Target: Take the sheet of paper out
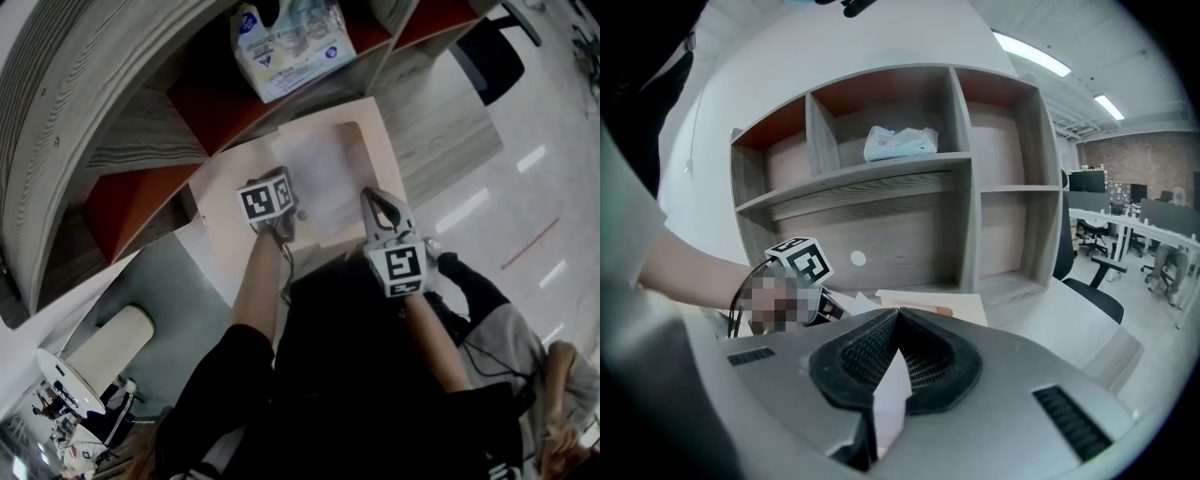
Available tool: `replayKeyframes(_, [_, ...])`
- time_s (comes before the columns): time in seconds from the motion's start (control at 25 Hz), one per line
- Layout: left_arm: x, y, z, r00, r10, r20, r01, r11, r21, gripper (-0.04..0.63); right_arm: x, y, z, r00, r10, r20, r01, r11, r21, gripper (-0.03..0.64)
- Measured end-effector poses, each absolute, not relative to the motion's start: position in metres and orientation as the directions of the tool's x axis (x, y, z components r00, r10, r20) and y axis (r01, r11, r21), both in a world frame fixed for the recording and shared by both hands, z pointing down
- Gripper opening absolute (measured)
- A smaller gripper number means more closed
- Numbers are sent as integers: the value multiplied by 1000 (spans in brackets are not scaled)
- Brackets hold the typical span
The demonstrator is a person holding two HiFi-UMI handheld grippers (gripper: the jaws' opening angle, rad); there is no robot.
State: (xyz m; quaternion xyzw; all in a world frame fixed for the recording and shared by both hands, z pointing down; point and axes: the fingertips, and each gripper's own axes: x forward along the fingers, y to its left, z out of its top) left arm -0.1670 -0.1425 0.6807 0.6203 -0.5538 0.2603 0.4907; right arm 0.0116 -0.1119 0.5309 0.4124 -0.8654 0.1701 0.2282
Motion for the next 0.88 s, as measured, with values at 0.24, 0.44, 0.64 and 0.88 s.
replayKeyframes(0.24, [-184, -131, 670, 220, -463, 859, -943, 123, 308, 43, -2, -107, 525, -587, -618, 522, -762, 639, -101, 17])
replayKeyframes(0.44, [-195, -121, 662, 195, -485, 853, -941, 154, 303, 43, -11, -102, 520, -612, -602, 513, -738, 668, -96, 17])
replayKeyframes(0.64, [-205, -111, 656, 171, -504, 847, -936, 187, 300, 43, -18, -95, 520, -636, -576, 514, -711, 695, -100, 17])
replayKeyframes(0.88, [-217, -102, 646, 146, -528, 837, -937, 198, 288, 43, -28, -89, 516, -654, -565, 502, -693, 714, -99, 17])
